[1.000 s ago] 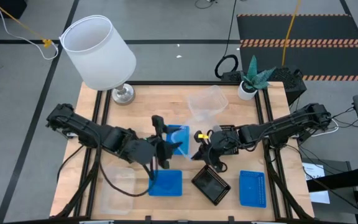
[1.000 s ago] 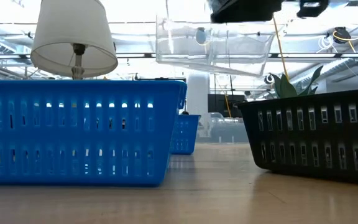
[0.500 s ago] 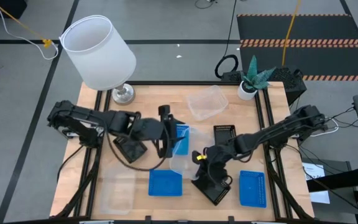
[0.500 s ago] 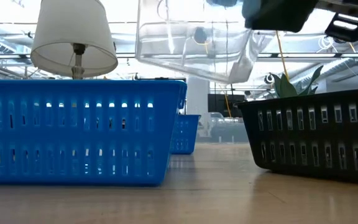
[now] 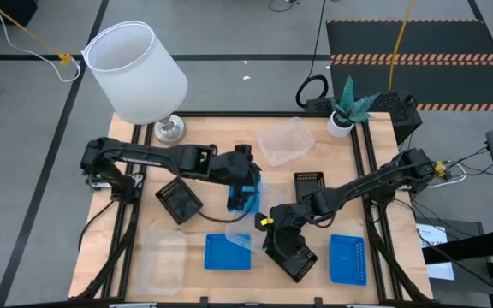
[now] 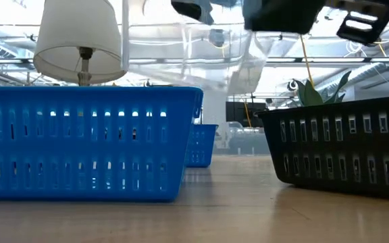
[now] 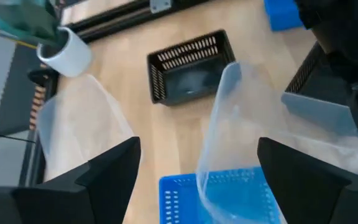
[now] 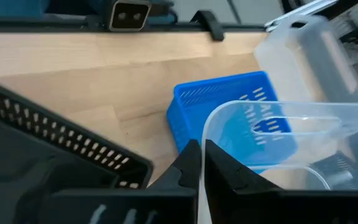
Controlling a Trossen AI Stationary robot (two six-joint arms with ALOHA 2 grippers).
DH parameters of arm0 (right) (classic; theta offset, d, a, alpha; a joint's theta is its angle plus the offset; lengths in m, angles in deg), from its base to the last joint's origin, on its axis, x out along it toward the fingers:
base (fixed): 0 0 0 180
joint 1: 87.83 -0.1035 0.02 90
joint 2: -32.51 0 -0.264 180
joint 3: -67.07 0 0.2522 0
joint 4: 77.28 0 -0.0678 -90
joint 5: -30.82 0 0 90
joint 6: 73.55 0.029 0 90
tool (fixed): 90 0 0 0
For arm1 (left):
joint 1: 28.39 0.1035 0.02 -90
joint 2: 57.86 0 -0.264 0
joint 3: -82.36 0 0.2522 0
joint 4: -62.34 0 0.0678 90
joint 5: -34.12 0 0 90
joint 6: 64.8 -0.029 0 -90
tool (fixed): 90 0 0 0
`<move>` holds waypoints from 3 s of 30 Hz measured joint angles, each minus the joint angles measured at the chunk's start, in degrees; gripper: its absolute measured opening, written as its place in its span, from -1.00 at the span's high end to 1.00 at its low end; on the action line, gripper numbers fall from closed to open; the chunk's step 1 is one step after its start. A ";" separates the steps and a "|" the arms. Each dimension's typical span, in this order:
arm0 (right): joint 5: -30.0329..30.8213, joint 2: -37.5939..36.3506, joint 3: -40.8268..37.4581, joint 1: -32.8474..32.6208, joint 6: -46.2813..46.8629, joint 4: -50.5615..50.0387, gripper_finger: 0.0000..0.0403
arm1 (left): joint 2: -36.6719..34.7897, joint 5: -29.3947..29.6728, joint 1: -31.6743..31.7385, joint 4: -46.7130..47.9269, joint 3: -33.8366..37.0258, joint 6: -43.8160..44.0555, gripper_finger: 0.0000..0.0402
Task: Stack baskets by color
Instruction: Stack the top left transparent bin on the bottom transparent bin
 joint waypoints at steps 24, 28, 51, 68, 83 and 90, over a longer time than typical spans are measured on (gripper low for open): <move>1.67 1.22 1.99 -0.04 -1.29 -1.28 1.00 | 3.10 0.42 0.25 4.93 0.02 -4.76 0.90; 1.93 1.20 1.99 -0.04 -1.54 0.00 0.96 | 1.53 0.44 -0.23 5.53 0.04 -4.30 0.95; 24.13 -3.26 1.97 -8.81 7.77 15.12 -0.29 | -6.74 5.02 -9.08 13.46 0.06 1.82 0.99; 24.43 -18.90 1.97 -13.70 21.32 2.08 -0.32 | -16.50 13.96 -21.26 32.85 0.01 22.95 0.99; 28.85 -27.19 1.95 -13.64 33.64 -7.81 -0.32 | -16.78 19.40 -40.89 44.65 0.04 47.35 0.99; 28.84 -27.15 1.95 -13.64 33.60 -7.81 -0.32 | -17.33 22.04 -48.74 46.14 0.11 56.70 0.99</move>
